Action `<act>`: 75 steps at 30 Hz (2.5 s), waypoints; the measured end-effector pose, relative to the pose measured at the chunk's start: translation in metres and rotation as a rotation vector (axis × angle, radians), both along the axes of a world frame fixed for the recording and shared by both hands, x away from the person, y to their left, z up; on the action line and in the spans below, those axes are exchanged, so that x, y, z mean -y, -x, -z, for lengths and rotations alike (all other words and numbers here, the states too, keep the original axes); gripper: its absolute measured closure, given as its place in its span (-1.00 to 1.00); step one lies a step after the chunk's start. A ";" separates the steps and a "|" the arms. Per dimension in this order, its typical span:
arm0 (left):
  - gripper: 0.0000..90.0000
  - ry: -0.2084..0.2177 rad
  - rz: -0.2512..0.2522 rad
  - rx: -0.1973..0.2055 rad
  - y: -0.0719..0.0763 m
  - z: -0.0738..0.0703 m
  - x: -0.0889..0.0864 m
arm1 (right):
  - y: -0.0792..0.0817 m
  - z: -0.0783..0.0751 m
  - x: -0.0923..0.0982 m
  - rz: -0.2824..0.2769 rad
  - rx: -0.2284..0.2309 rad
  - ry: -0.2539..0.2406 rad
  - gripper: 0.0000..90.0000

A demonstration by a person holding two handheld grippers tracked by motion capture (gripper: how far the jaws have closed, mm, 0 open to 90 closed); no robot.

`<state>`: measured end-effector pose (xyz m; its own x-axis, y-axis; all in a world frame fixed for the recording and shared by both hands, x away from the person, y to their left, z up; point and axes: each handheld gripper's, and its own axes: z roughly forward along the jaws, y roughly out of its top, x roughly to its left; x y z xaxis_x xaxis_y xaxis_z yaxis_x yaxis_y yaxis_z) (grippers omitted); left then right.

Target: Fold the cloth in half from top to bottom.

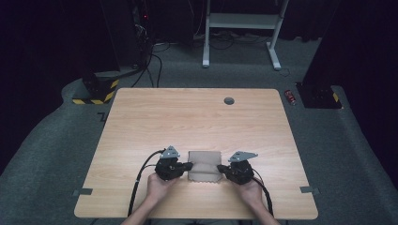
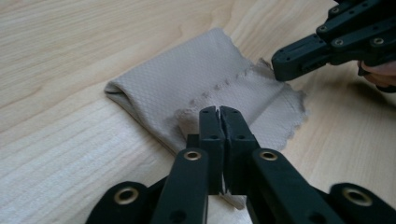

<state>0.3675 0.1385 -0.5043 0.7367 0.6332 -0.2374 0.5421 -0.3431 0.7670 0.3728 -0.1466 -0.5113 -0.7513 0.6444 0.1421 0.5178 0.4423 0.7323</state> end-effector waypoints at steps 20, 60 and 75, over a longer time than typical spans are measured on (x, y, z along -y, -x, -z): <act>0.43 -0.033 -0.067 -0.020 -0.010 -0.003 0.008 | 0.017 0.003 -0.002 -0.081 0.033 0.020 0.97; 0.44 -0.057 -0.032 -0.019 0.011 -0.005 0.010 | 0.007 -0.015 -0.003 0.022 0.041 0.003 0.72; 0.15 -0.190 -0.008 0.001 0.037 0.010 0.006 | 0.033 0.001 -0.003 -0.068 0.019 0.101 0.51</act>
<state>0.3308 0.1328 -0.5143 0.7315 0.6725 -0.1122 0.5449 -0.4778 0.6890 0.3396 -0.1440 -0.5123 -0.7958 0.6021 0.0647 0.4707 0.5478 0.6916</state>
